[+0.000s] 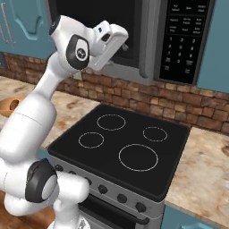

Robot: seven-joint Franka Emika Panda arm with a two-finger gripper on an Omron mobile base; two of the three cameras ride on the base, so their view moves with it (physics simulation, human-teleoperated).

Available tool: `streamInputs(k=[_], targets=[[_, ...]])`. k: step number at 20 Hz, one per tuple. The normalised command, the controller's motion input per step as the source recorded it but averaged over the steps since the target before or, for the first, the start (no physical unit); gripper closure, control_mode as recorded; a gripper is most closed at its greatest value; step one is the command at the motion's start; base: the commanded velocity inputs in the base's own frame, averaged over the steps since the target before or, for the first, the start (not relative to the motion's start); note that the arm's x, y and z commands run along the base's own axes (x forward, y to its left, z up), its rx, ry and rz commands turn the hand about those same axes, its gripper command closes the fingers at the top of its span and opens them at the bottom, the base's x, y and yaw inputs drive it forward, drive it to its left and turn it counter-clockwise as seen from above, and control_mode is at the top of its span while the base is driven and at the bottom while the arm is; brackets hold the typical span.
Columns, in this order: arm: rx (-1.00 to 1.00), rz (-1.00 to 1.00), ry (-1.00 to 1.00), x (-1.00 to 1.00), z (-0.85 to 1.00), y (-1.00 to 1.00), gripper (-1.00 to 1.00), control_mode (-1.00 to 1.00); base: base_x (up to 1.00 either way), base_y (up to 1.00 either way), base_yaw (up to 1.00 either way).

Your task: Place the bowl containing the bell pepper and broccoli in the microwave. Close the microwave door and press the start button to microwave the meal.

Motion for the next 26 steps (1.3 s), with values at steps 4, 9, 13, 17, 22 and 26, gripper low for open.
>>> streamInputs(k=[4, 9, 13, 17, 22, 26], targets=[[0.15, 0.18, -0.24, 0.41, -0.01, -0.54, -1.00, -1.00, 0.00, 0.00, 0.00], [0.12, 0.19, -0.19, 0.50, -0.10, -0.42, -1.00, -1.00, 0.00, 0.00, 0.00], [0.01, 0.14, -0.04, 0.58, -0.12, -0.20, -1.00, -1.00, 0.00, 0.00, 0.00], [0.00, 0.08, -0.01, 0.54, -0.26, -0.09, -1.00, -1.00, 0.00, 0.00, 0.00], [-0.02, 0.07, -0.12, -0.22, -0.08, -0.06, -1.00, -1.00, 0.00, 0.00, 0.00], [-0.13, 0.11, -0.02, -0.74, 0.34, 0.00, -1.00, -1.00, 0.00, 0.00, 0.00]])
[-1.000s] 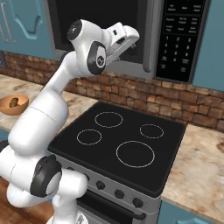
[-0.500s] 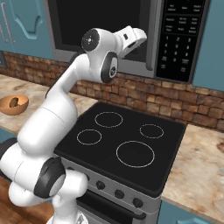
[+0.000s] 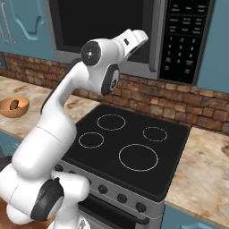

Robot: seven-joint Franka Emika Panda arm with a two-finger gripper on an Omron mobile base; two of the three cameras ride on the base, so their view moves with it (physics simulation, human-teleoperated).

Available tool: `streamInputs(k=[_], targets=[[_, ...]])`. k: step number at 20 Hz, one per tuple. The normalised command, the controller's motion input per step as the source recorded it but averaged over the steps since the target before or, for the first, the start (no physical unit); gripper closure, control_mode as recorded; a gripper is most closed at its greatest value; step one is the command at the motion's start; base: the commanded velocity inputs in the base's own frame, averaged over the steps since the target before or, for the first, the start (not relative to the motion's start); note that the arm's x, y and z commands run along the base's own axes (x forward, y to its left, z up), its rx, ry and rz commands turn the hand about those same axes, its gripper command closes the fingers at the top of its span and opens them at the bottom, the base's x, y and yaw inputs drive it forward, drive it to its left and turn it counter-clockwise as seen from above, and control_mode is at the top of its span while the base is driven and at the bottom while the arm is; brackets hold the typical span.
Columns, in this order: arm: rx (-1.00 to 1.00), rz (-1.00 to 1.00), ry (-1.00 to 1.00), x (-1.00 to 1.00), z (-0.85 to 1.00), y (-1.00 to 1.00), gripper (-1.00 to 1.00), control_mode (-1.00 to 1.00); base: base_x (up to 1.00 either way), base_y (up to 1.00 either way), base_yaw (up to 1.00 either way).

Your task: Place the bowl containing the bell pepper and broccoli in the microwave. Close the microwave door and press the start button to microwave the meal.

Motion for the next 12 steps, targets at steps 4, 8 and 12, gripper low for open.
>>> streamInputs(k=[4, 8, 12], targets=[[-0.14, 0.12, 0.00, -0.82, 0.20, 0.00, -1.00, -1.00, 0.00, 0.00, 0.00], [-0.08, 0.09, 0.00, -0.74, 0.00, -0.05, -1.00, -1.00, 0.00, 0.00, 0.00], [0.00, 0.02, 0.00, -0.60, 0.00, -0.34, -1.00, -1.00, 0.00, 0.00, 0.00]])
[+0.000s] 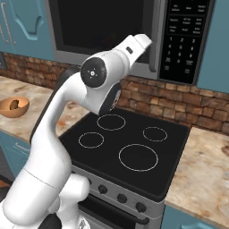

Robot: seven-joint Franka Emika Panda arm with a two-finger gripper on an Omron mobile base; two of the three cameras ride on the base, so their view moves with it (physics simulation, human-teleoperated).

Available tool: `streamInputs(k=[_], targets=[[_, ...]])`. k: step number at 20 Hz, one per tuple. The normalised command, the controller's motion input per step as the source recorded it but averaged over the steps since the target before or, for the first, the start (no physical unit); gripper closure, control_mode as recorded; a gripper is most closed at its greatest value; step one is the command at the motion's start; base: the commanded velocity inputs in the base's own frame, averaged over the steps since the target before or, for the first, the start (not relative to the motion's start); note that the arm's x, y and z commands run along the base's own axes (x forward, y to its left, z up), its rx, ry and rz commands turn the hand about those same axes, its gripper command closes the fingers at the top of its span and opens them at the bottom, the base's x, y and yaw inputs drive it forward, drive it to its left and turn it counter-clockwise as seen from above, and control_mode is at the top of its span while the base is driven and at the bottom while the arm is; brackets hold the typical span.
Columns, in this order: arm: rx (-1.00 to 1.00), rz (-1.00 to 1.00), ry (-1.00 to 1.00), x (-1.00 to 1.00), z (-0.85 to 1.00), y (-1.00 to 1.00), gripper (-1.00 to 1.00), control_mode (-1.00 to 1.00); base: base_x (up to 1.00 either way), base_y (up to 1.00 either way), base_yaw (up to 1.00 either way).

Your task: Place the bowl containing the bell pepper and broccoli in the microwave. Close the microwave door and press the start button to microwave the meal.

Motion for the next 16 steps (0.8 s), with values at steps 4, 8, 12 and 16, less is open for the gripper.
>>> streamInputs(k=[4, 8, 12, 16], targets=[[0.00, 0.00, 0.00, -0.55, 0.00, -0.40, -1.00, -1.00, 0.00, 0.00, 0.00], [0.00, 0.02, 0.00, -0.43, 0.00, -0.35, 1.00, -1.00, 0.00, 0.00, 0.00], [0.00, 0.02, 0.00, -0.18, -0.02, -0.14, 1.00, -1.00, 0.00, 0.00, 0.00], [-0.01, 0.06, -0.01, -0.04, -0.02, -0.04, 1.00, -1.00, 0.00, 0.00, 0.00]])
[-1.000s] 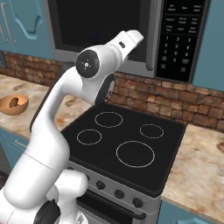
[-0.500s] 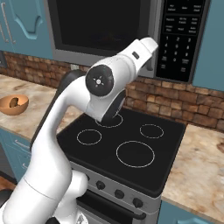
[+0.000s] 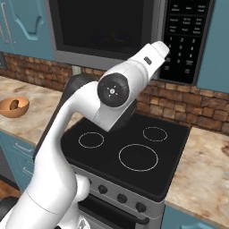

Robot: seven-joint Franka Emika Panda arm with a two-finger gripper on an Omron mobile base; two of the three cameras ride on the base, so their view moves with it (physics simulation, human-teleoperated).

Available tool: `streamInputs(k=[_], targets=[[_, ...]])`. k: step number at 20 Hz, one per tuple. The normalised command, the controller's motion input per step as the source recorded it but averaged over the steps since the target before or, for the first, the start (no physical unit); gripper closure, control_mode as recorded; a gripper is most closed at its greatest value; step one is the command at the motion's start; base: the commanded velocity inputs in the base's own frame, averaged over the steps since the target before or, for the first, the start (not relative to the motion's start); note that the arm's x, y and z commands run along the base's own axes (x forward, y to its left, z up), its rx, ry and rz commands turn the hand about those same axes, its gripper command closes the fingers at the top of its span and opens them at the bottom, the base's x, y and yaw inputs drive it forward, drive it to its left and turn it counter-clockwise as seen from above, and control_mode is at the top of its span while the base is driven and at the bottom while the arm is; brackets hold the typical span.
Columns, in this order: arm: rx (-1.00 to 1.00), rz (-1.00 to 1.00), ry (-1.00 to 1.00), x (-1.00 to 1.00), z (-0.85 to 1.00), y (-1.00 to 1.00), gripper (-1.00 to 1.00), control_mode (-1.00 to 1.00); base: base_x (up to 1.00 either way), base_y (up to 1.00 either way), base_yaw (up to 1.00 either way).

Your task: Place the bowl containing the bell pepper and broccoli in the microwave. Close the microwave door and press the start button to microwave the meal.

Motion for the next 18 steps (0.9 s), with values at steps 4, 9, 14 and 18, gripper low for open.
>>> streamInputs(k=[4, 9, 14, 18], targets=[[-0.10, 0.14, -0.10, 0.00, -0.28, -0.05, 1.00, -1.00, 0.00, 0.00, 0.00], [-0.09, 0.11, -0.10, 0.05, -0.33, -0.10, 1.00, -1.00, 0.00, 0.00, 0.00], [-0.06, 0.03, -0.01, 0.25, -0.06, 0.00, 1.00, -1.00, 0.00, 0.00, 0.00], [-0.01, 0.00, 0.00, 0.41, 0.00, -0.17, 1.00, -1.00, 0.00, 0.00, 0.00]])
